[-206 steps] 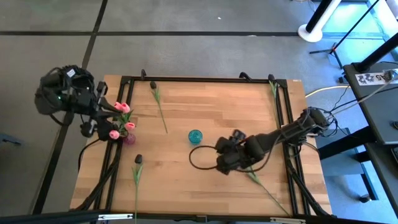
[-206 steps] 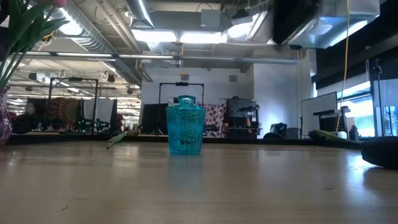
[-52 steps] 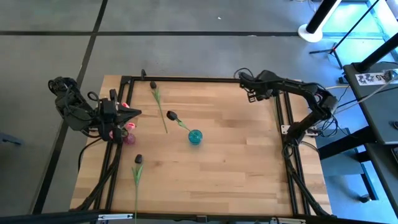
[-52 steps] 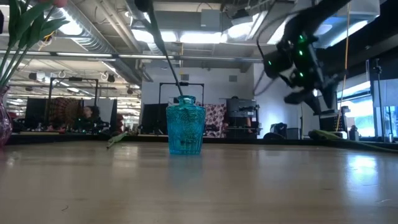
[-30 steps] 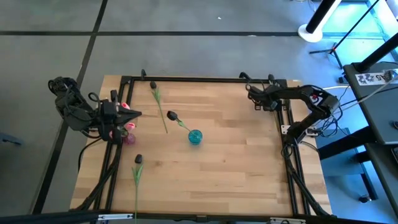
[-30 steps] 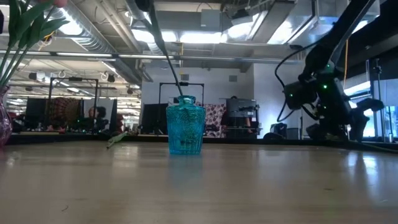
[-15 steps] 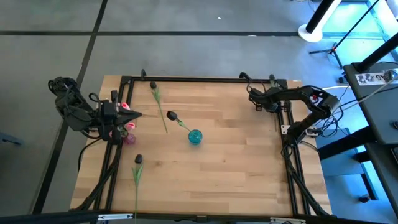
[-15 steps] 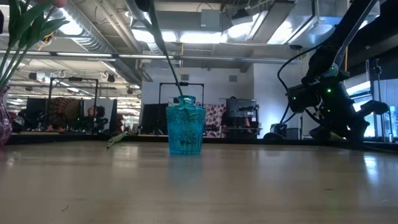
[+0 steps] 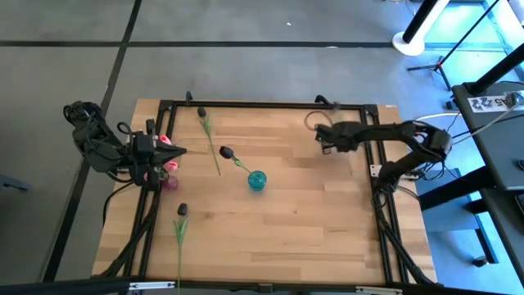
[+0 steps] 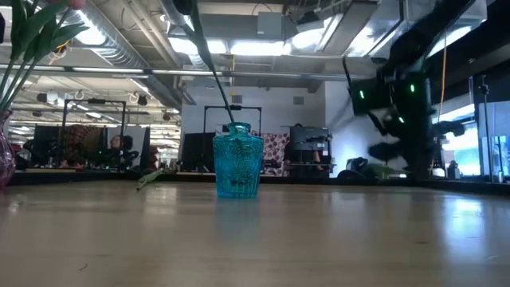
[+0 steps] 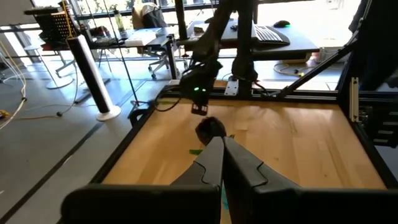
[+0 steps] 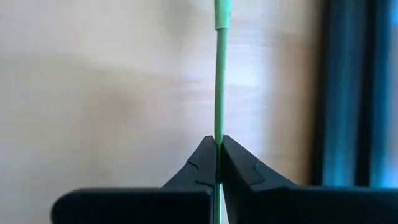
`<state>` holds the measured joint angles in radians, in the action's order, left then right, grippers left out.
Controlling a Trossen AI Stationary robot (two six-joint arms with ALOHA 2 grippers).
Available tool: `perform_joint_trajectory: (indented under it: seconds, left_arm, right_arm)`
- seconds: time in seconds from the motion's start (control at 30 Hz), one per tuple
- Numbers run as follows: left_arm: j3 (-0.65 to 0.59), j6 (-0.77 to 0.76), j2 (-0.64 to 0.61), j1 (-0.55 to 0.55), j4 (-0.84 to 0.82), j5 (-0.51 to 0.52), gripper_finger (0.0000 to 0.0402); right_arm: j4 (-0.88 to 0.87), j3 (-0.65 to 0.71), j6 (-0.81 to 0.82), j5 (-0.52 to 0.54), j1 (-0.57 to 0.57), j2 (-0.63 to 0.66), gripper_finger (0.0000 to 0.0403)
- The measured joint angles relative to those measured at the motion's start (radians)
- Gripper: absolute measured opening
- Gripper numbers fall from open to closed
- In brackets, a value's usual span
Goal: Sort flowers into vase by color
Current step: Put the top right black tulip into the blue vase
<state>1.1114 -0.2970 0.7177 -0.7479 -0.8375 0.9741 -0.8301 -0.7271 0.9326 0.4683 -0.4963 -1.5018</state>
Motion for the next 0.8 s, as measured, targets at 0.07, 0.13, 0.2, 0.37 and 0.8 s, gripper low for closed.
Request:
perform_joint_trajectory:
  seconds: [0.07,0.13,0.2,0.37,0.8]
  left_arm:
    - [0.000,0.000,0.000,0.000,0.000,0.000,0.0000]
    - [0.000,0.000,0.000,0.000,0.000,0.000,0.0000]
    - [0.000,0.000,0.000,0.000,0.000,0.000,0.0000]
    - [0.000,0.011,0.000,0.000,0.000,0.000,0.0000]
    - [0.000,0.019,0.000,0.000,0.018,0.010,0.0000]
  right_arm:
    - [0.013,-0.023,0.005,-0.079,0.098,0.023,0.0009]
    - [0.041,-0.039,0.006,-0.186,0.192,0.036,0.0015]
    - [0.097,-0.051,0.027,-0.264,0.290,0.041,0.0017]
    - [0.269,-0.058,0.114,-0.331,0.497,0.040,0.0012]
    - [0.435,-0.059,-0.008,-0.170,0.633,0.040,0.0132]
